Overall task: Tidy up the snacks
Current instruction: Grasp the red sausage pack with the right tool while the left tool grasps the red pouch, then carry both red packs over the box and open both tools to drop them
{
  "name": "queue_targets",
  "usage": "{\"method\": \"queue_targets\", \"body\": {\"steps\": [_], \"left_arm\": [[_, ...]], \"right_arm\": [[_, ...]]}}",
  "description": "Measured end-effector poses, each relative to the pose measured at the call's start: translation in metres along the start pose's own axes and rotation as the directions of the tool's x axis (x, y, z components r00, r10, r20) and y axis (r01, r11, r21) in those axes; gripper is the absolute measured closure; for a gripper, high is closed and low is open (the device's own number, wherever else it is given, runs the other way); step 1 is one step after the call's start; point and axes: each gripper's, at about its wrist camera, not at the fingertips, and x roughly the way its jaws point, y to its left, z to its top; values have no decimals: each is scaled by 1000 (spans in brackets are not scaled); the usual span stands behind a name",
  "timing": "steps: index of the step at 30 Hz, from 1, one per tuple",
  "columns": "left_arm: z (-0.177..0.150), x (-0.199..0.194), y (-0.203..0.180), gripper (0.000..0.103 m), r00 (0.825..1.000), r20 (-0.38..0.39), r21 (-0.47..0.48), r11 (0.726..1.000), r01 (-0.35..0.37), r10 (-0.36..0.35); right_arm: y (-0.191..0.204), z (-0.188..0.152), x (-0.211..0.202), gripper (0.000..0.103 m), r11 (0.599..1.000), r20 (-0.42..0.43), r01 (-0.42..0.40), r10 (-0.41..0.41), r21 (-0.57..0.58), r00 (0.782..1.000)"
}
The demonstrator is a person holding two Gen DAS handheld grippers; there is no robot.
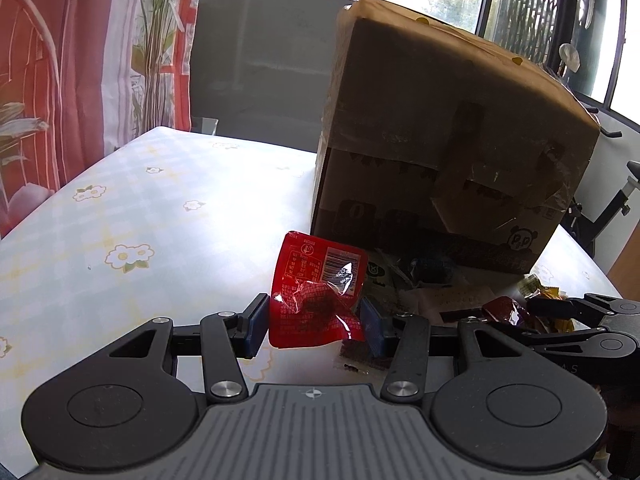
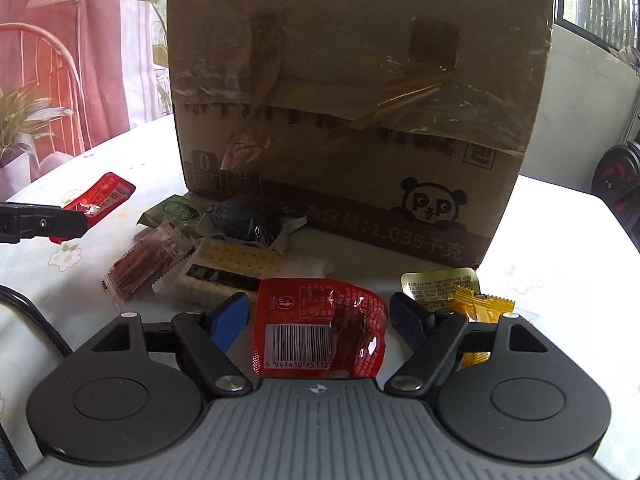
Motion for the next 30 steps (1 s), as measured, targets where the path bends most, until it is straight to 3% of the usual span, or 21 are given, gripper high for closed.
{"method": "queue_targets", "body": {"steps": [3,12,16,23,30], "left_arm": [[0,0,0,51,1000,3,-3,1000,1,-1],[0,3,-1,51,1000,-3,7,1000,10,-10],[1,2,0,51,1000,6,8,1000,13,-13],[5,-6,-3,51,999,34,27,1000,8,-9],[33,-31,-20,51,988,153,103,995,13,-29]], "right_arm": [[1,-6,5,29,1000,-29,1,-2,-6,1000],[-9,-10,-4,43,998,15,-12,11,60,1000],[-9,-11,-5,71,998,28,-27,26,59,999],[-13,-14,-20,75,995,93,-16,6,99,996],[-21,9,-53,75,996,168,-19,5,83,986]]}}
